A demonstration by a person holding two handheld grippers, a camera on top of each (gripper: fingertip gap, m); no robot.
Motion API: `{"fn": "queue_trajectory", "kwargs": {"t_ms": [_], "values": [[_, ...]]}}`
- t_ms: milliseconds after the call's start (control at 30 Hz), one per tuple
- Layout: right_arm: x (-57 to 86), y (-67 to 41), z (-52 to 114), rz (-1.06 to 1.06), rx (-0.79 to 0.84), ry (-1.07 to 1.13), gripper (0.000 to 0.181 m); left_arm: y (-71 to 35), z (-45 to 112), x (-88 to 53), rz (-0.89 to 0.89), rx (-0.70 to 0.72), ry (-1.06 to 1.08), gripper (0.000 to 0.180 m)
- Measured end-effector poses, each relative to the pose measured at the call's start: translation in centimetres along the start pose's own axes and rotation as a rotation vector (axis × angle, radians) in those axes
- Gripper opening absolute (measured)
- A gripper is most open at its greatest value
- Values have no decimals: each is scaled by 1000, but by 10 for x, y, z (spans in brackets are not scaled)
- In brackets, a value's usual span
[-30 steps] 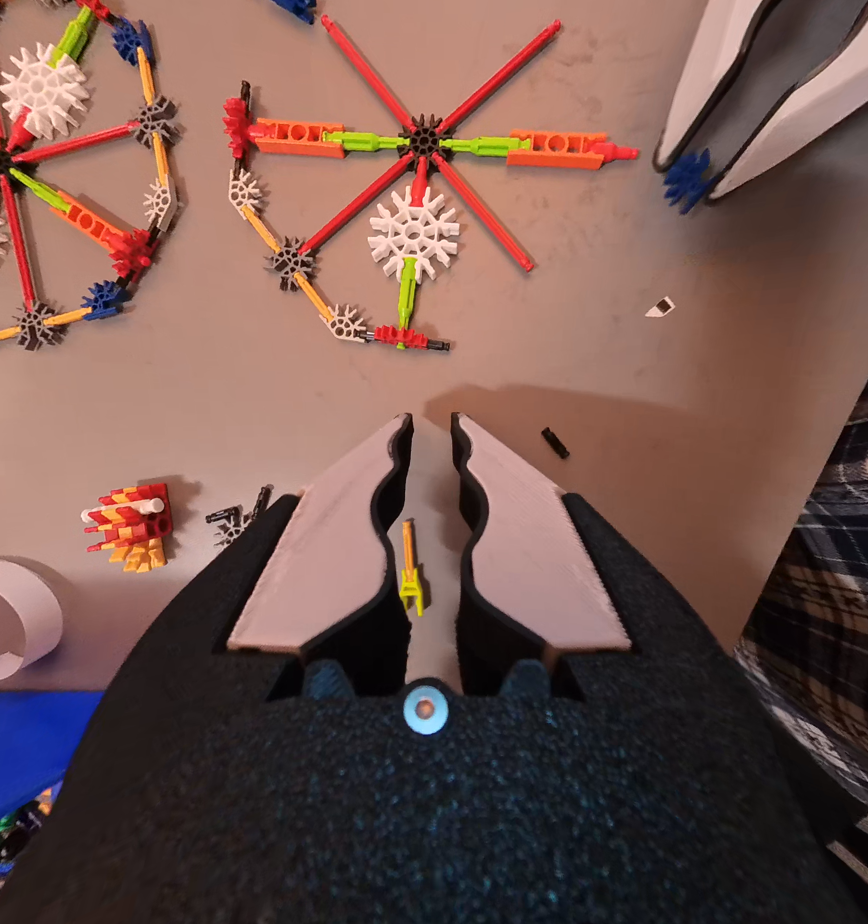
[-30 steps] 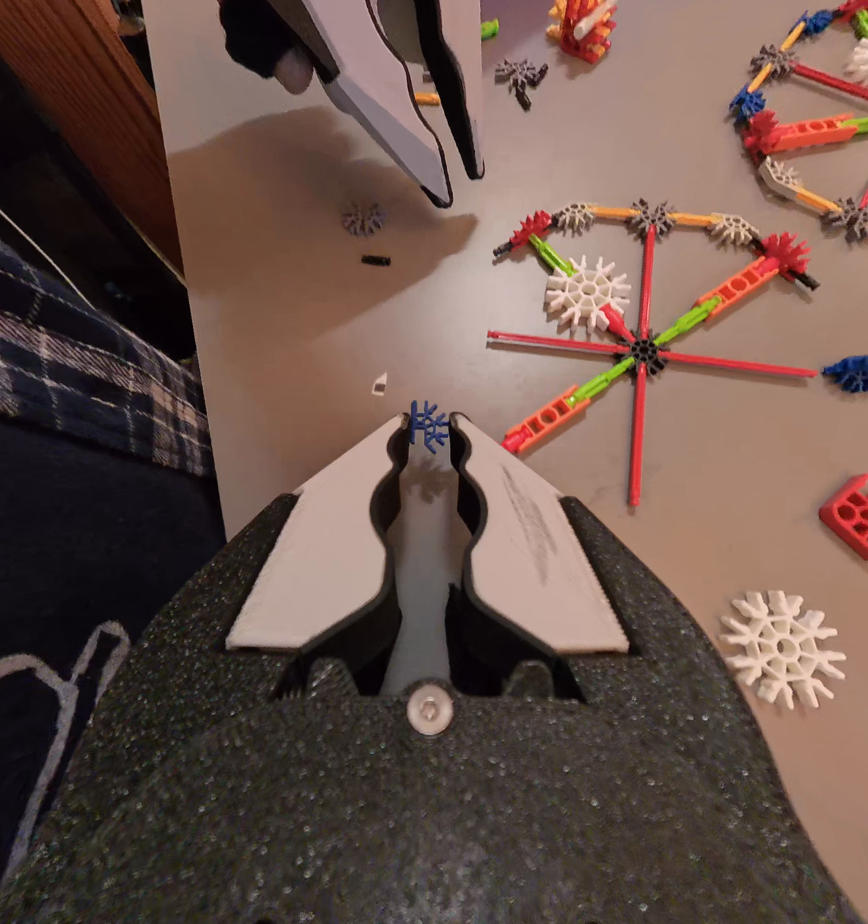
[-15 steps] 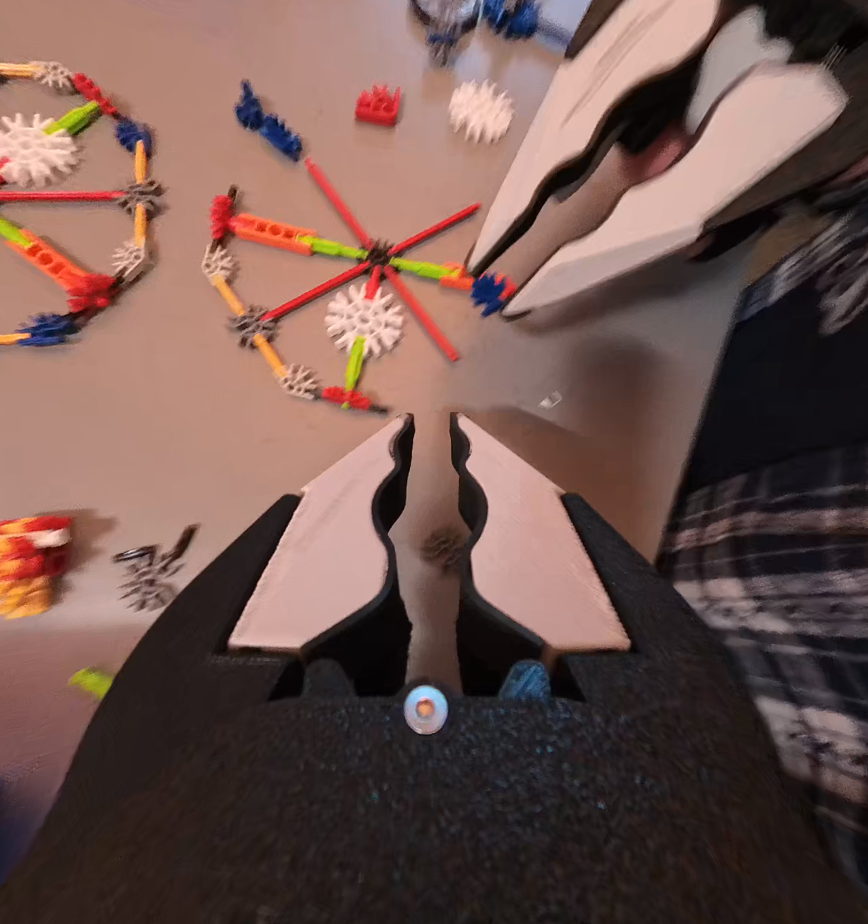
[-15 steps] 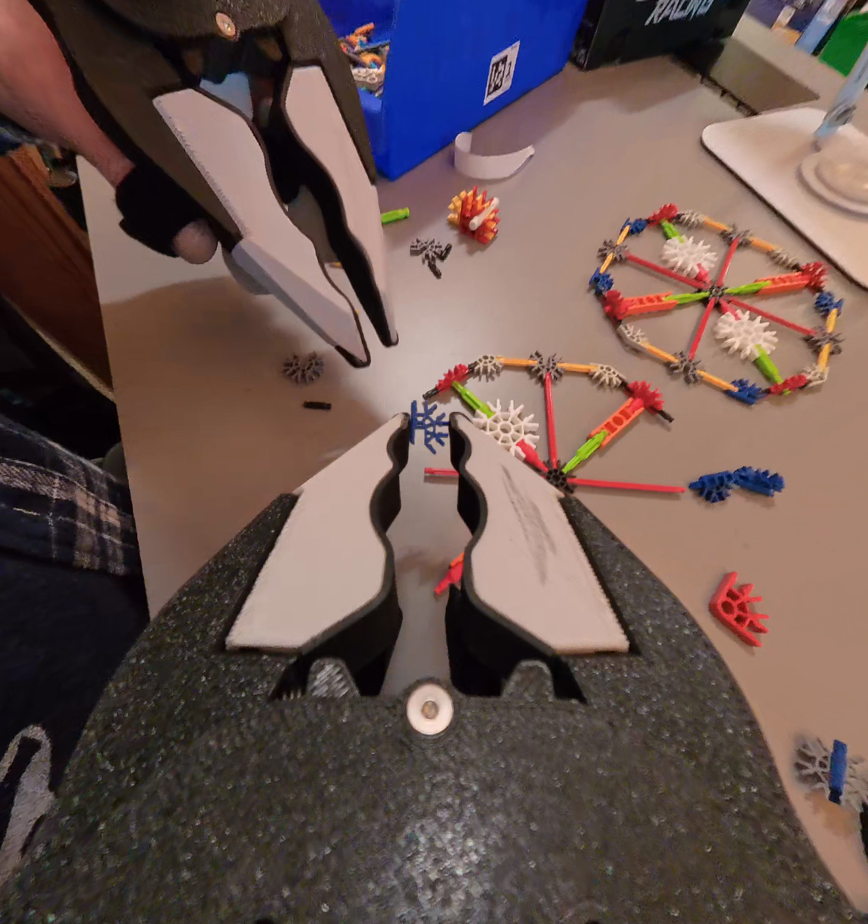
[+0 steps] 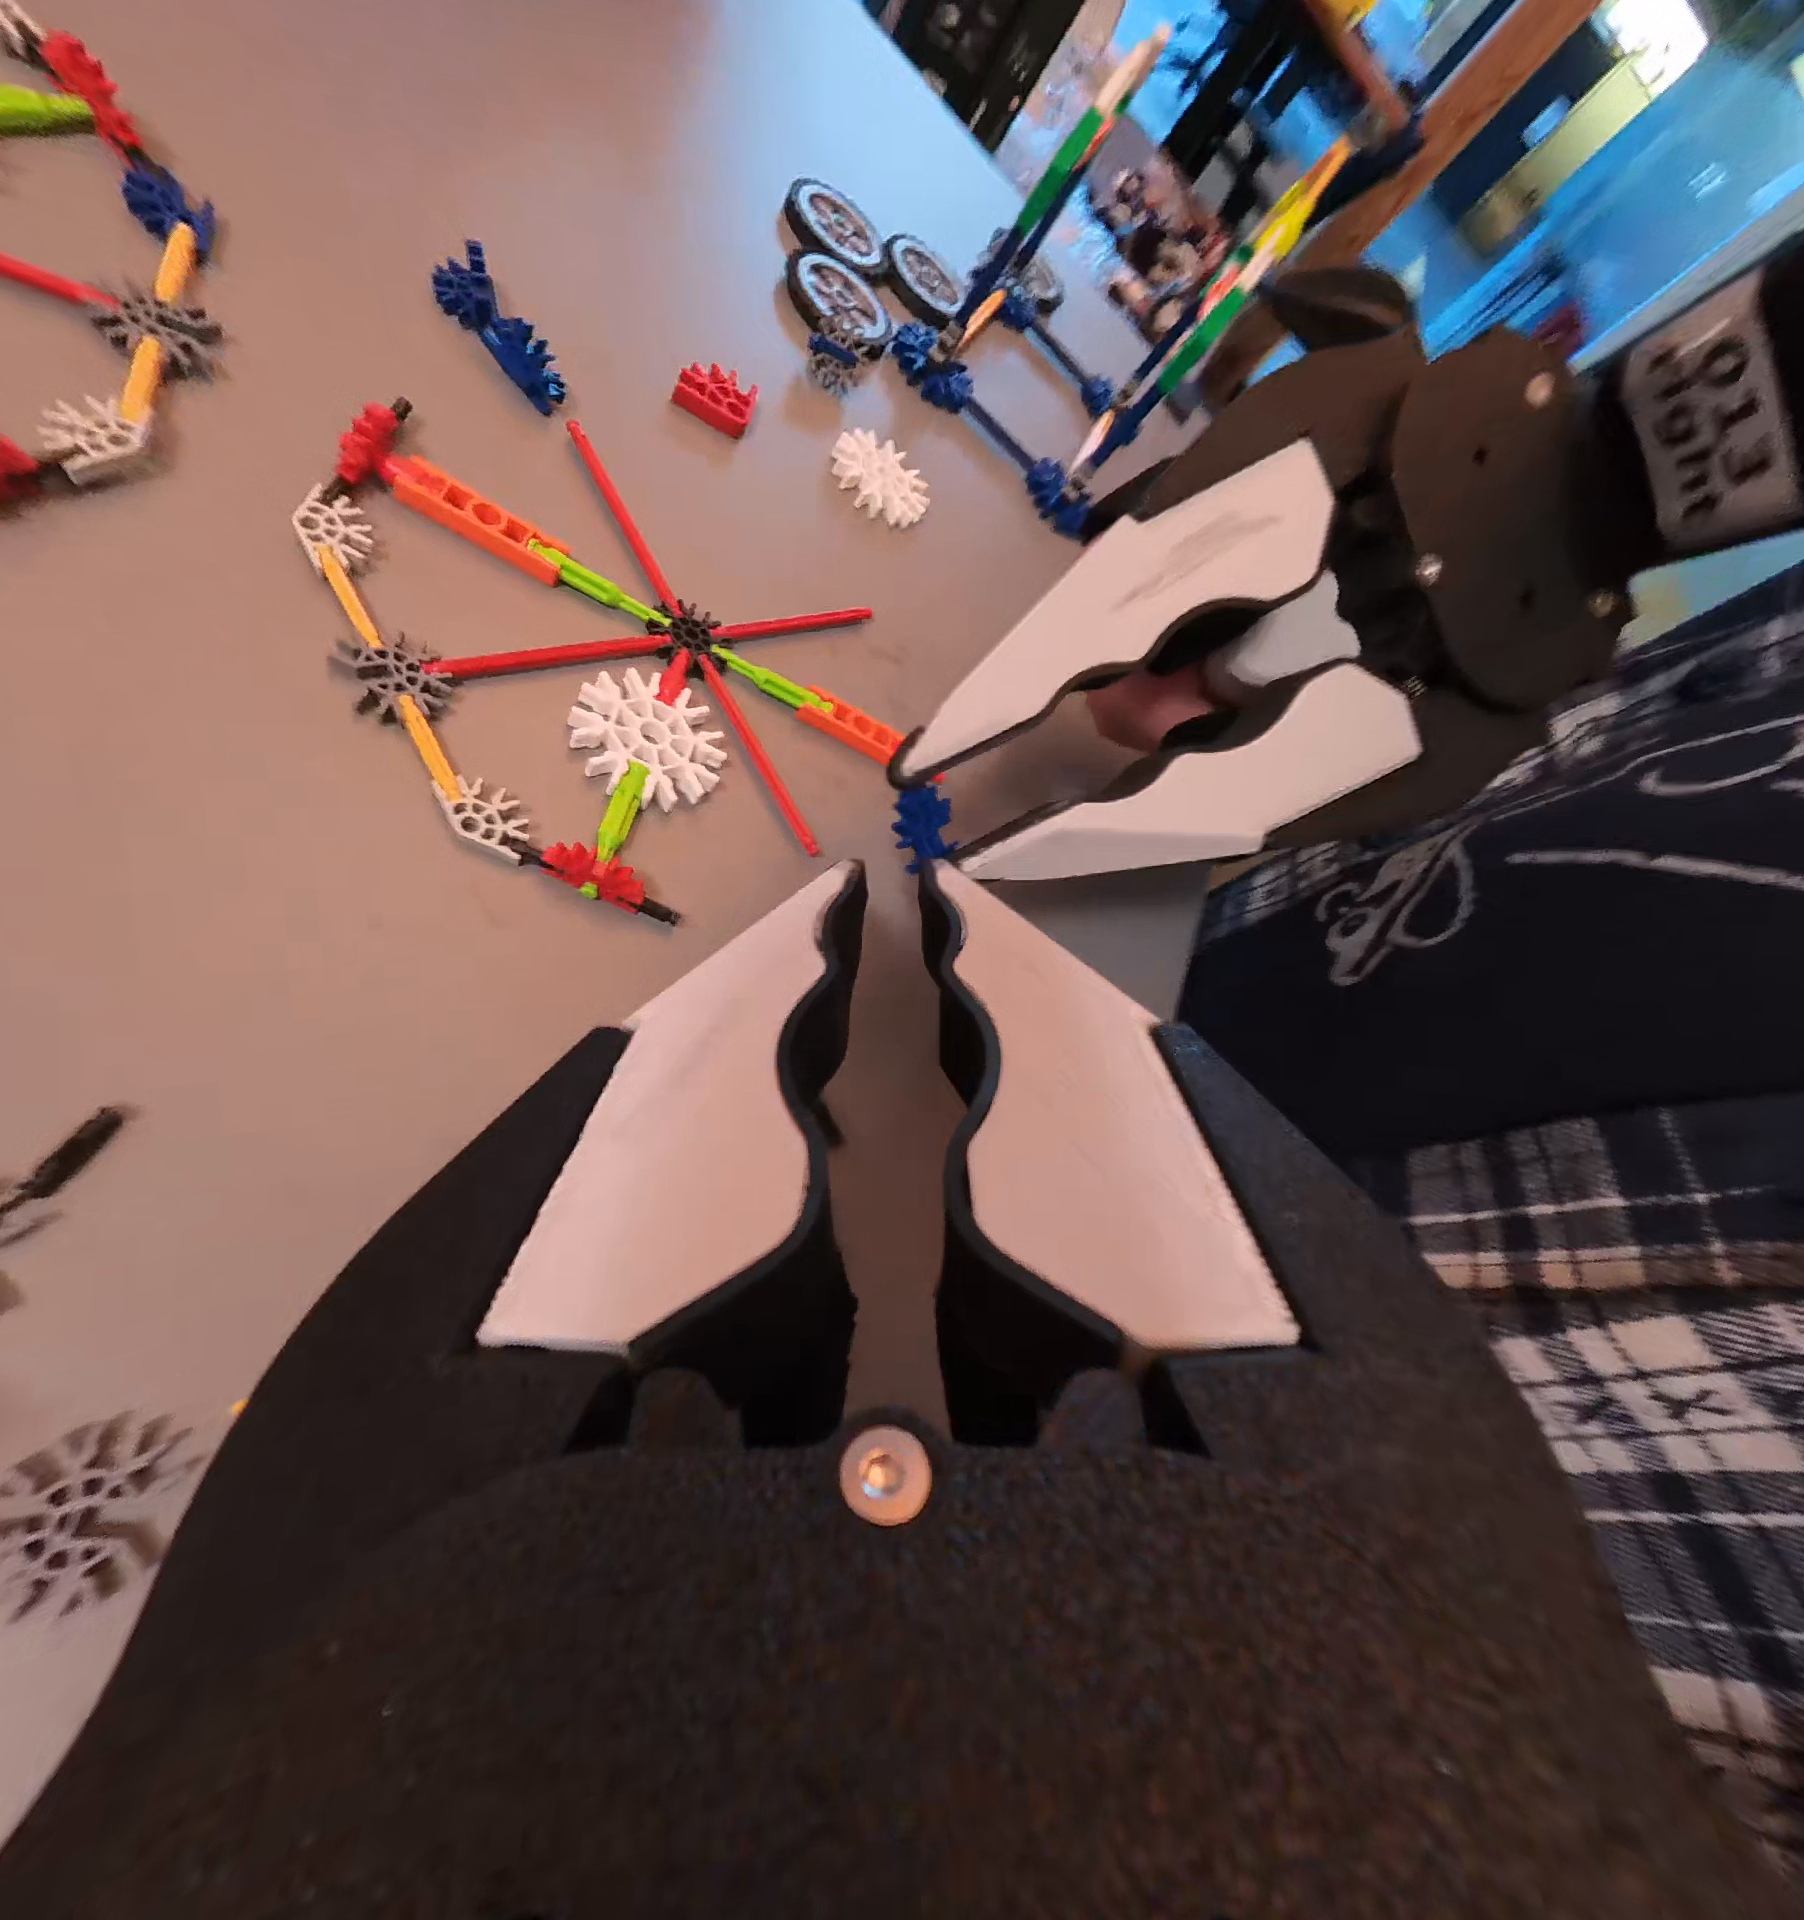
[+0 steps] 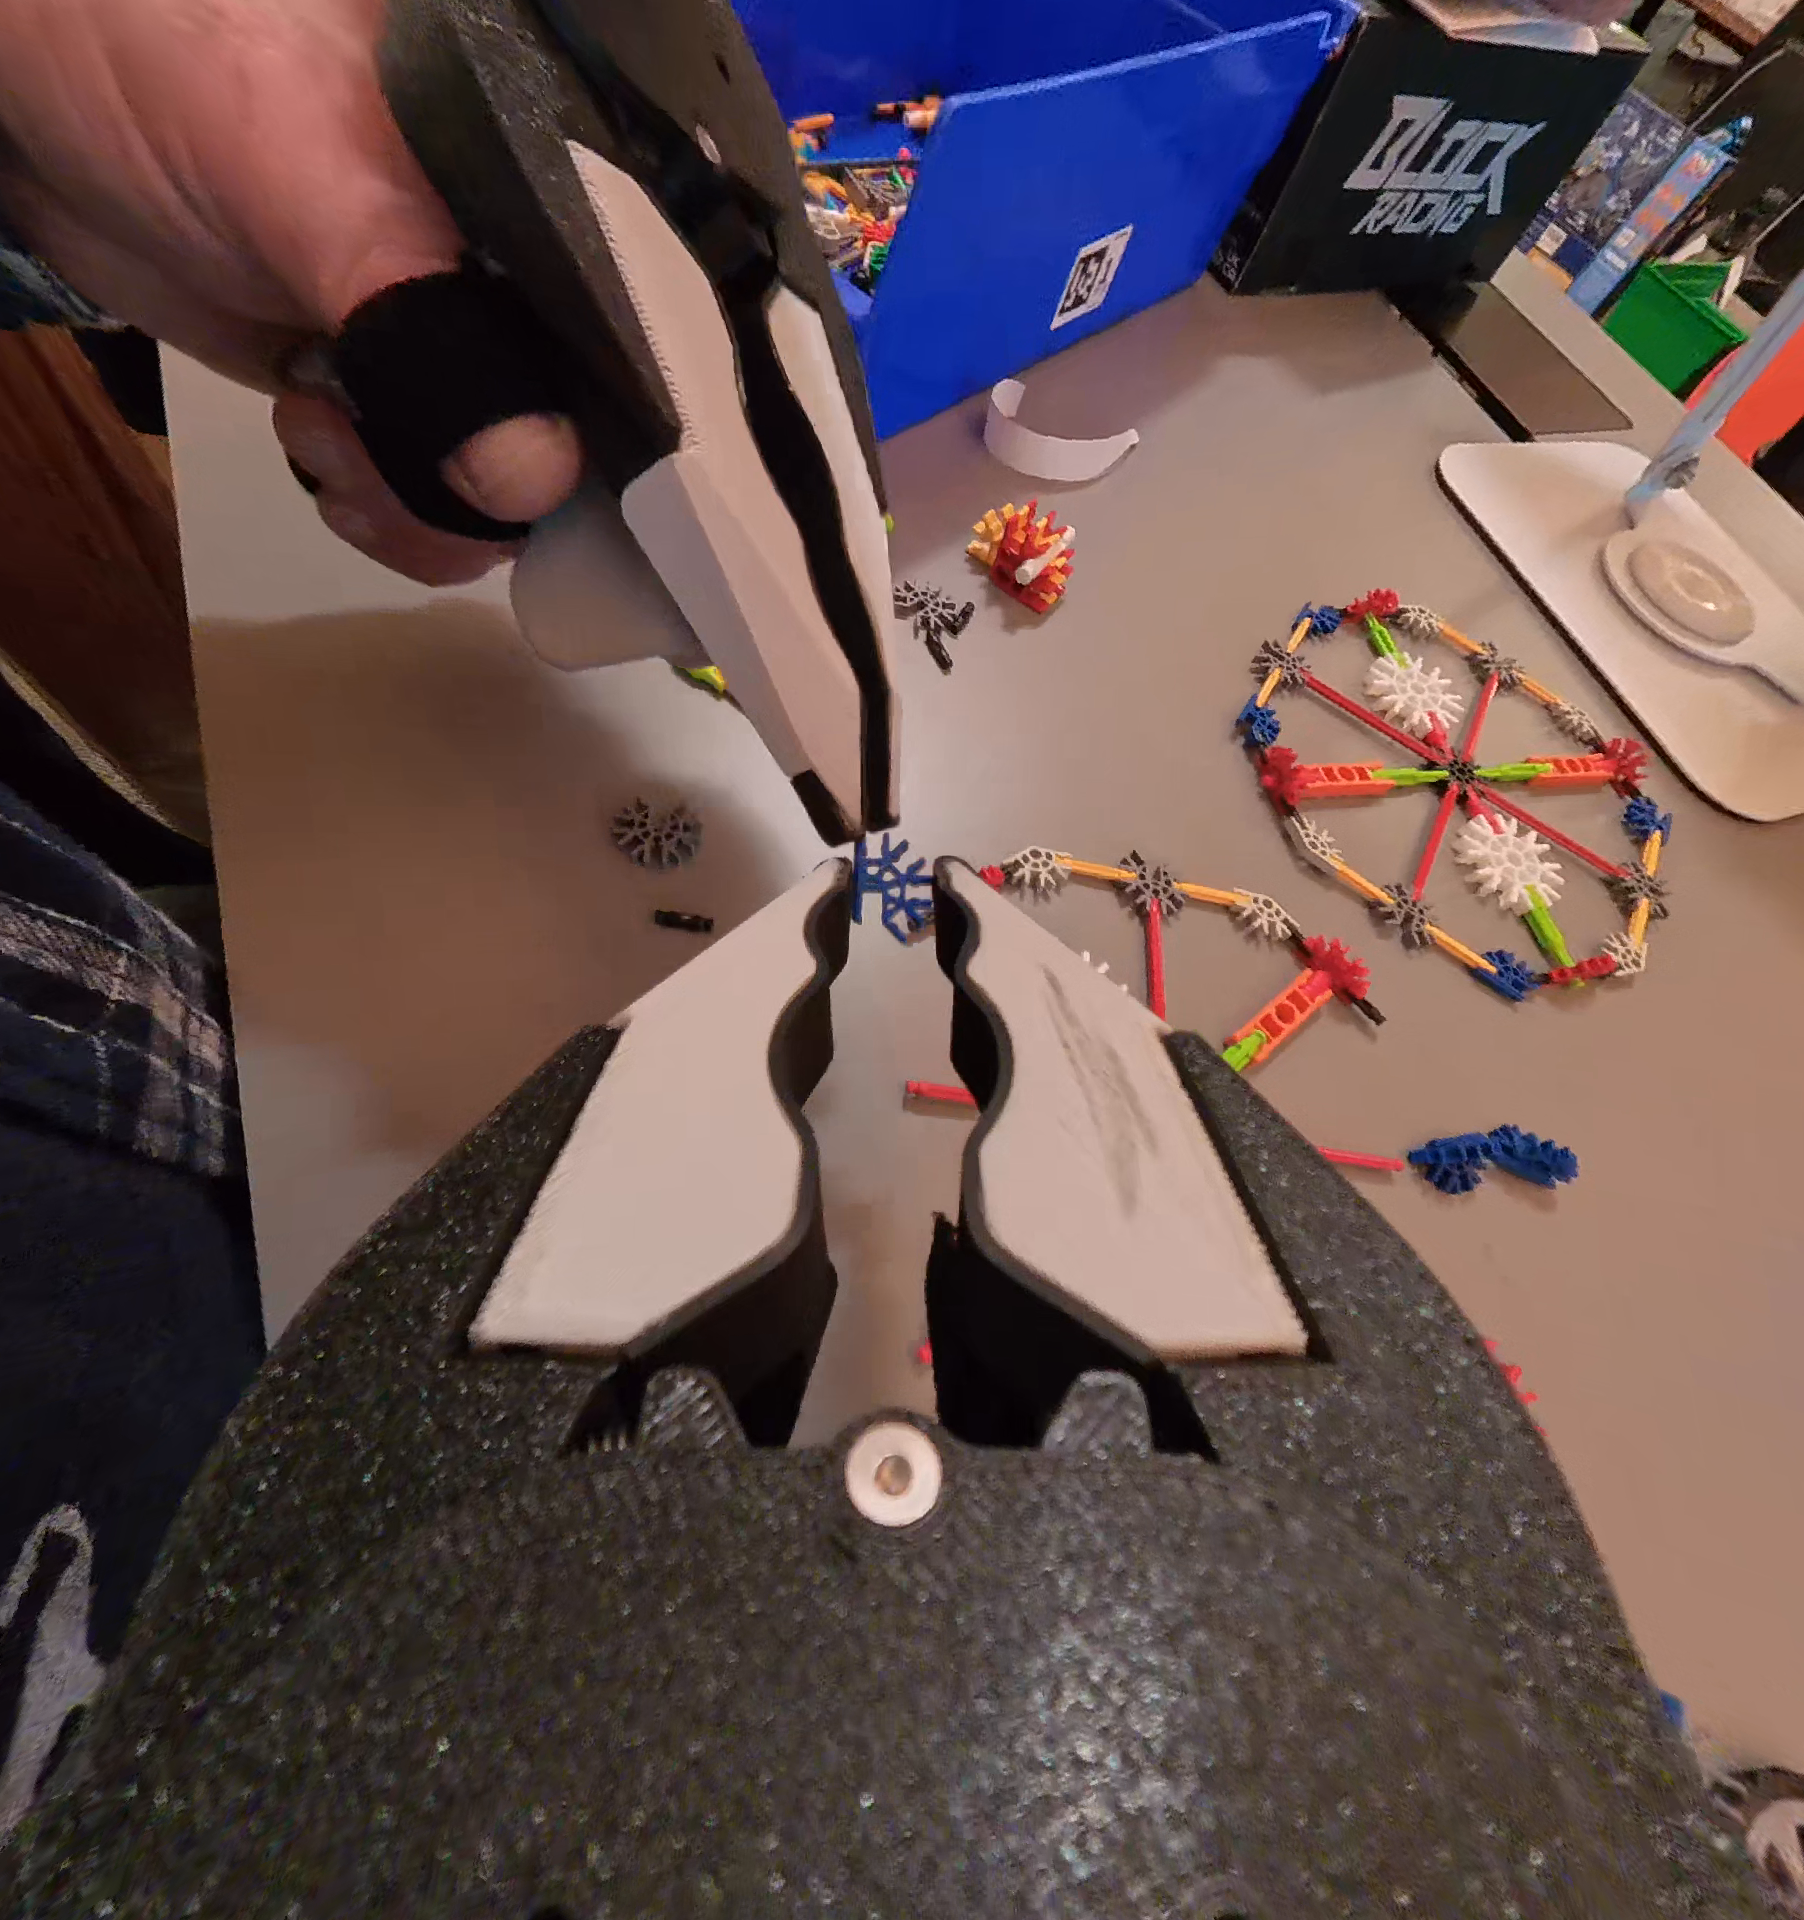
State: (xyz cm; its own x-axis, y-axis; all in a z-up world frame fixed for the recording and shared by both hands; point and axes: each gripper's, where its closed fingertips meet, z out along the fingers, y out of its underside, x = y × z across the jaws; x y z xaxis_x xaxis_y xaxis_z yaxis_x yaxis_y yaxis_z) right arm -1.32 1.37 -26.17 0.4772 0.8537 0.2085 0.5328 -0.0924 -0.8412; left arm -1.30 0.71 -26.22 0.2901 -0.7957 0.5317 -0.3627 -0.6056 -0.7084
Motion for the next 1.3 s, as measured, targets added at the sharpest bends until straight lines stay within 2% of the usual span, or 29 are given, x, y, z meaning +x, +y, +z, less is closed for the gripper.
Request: {"fn": "queue_trajectory", "kwargs": {"t_ms": [167,500,933,1067,1233,1300], "values": [[1,-3,2,-31,1,10,14,-1,-1,3,-47,27,61,3],[2,-7,5,-79,22,1,14,-6,-6,6,-107,65,146,2],[9,-8,8,-16,40,-25,14,-12,-8,-2,-165,119,136,2],[14,-3,9,20,27,-22,1,-16,-14,-8,-209,163,124,2],[11,4,11,35,1,-56,2,-2,-10,-11,-184,93,76,2],[8,6,13,51,-2,-80,6,-6,-9,-11,-214,126,89,2]]}}
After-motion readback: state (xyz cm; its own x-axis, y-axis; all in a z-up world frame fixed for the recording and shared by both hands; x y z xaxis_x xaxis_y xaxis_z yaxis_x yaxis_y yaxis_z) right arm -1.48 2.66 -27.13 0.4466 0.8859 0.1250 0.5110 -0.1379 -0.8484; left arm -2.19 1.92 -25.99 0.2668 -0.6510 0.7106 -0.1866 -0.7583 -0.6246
